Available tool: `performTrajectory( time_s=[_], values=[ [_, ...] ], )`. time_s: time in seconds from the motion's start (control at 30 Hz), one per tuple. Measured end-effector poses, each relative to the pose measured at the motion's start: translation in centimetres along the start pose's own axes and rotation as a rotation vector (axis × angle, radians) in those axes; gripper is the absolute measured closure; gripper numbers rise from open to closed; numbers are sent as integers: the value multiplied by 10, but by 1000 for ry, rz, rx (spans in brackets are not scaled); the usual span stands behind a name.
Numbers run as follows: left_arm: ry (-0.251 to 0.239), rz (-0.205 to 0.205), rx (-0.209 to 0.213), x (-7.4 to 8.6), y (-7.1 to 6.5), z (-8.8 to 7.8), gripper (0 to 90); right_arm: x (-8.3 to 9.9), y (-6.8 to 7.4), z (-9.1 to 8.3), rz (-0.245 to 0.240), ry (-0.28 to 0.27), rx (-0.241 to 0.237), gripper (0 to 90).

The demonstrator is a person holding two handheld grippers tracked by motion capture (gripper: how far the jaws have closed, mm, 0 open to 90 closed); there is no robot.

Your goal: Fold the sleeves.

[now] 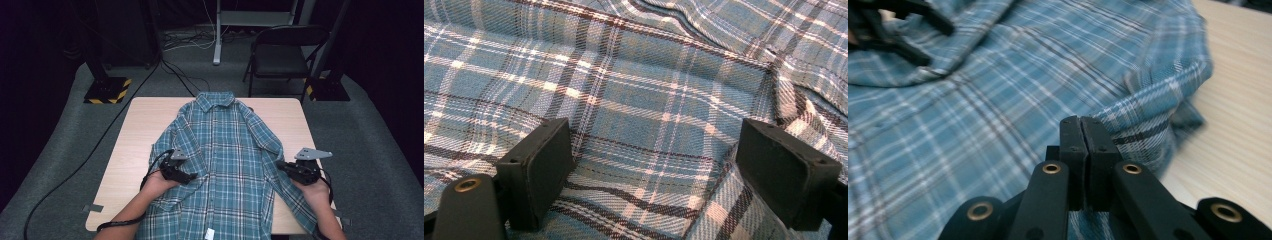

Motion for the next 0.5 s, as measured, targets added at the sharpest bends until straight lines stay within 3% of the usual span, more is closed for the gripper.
performTrajectory(
  time_s=[0.17,0.33,0.5],
  values=[
    [1,-1,-1,0,0,0,142,-16,31,4,-59,-30,-76,889],
    [1,-2,-3,0,0,0,141,-38,74,6,-134,-80,-189,889],
    [1,-1,-3,0,0,0,141,-50,105,6,-159,-124,-294,887]
  ],
)
Point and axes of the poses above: each handheld gripper's, and its own axes: z roughly forward along the jaws, x roughly out of its underside, y roughly to its left, the point moved 3 cm from there along z, roughly forward along the jaws, and after that the axes turned 13 degrees about x, right-handed, at the moved point
